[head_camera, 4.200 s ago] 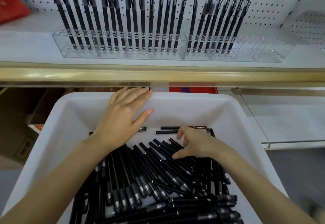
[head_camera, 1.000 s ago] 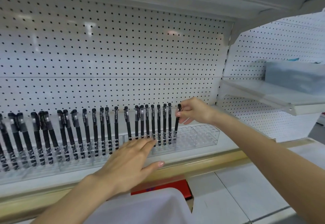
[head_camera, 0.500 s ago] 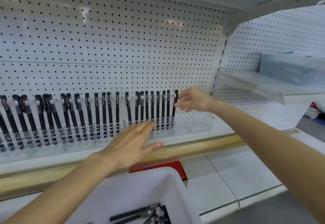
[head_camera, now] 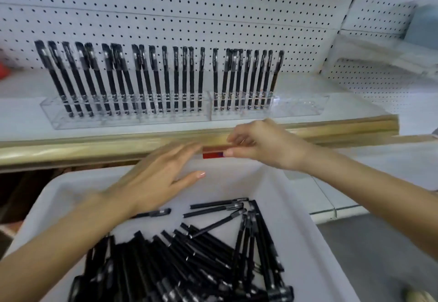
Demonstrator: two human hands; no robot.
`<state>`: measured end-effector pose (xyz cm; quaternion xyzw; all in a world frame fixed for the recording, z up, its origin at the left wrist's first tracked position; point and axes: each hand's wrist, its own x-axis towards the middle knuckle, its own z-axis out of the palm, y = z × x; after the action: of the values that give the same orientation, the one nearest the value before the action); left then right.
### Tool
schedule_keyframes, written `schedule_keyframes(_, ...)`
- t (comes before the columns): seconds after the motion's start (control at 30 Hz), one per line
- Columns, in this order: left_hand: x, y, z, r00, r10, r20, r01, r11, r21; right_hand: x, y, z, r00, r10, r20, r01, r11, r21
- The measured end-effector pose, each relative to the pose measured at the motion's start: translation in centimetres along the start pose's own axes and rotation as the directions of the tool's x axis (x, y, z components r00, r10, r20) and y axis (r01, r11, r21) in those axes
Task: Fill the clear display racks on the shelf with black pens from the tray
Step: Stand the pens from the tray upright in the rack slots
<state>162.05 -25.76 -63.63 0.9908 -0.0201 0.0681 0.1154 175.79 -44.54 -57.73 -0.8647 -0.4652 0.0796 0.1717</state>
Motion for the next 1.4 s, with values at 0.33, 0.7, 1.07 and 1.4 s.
schedule_keyframes(0.33,-4.3,-2.1,3.8,0.995,-0.061,-0.084,0.064,0.997,0.033,-1.5,1.3,13.6,0.955,0.055,0.291,-0.088,0.991,0.102)
schedule_keyframes(0.7,-5.0,-1.8,5.1,0.989,-0.073,-0.128,0.087,0.991,0.104,-1.9,0.5,14.6,0.913,-0.017,0.408,-0.056,0.985,0.166)
schedule_keyframes(1.07,-4.9,-1.8,5.3,0.985,-0.073,-0.156,0.092,0.989,0.119,-1.7,0.3,15.7,0.872,0.051,0.488,-0.11,0.99,0.093)
schedule_keyframes(1.4,-4.9,-1.7,5.4,0.983,-0.074,-0.168,0.094,0.989,0.114,-1.3,0.6,15.8,0.862,0.04,0.506,-0.164,0.965,0.203)
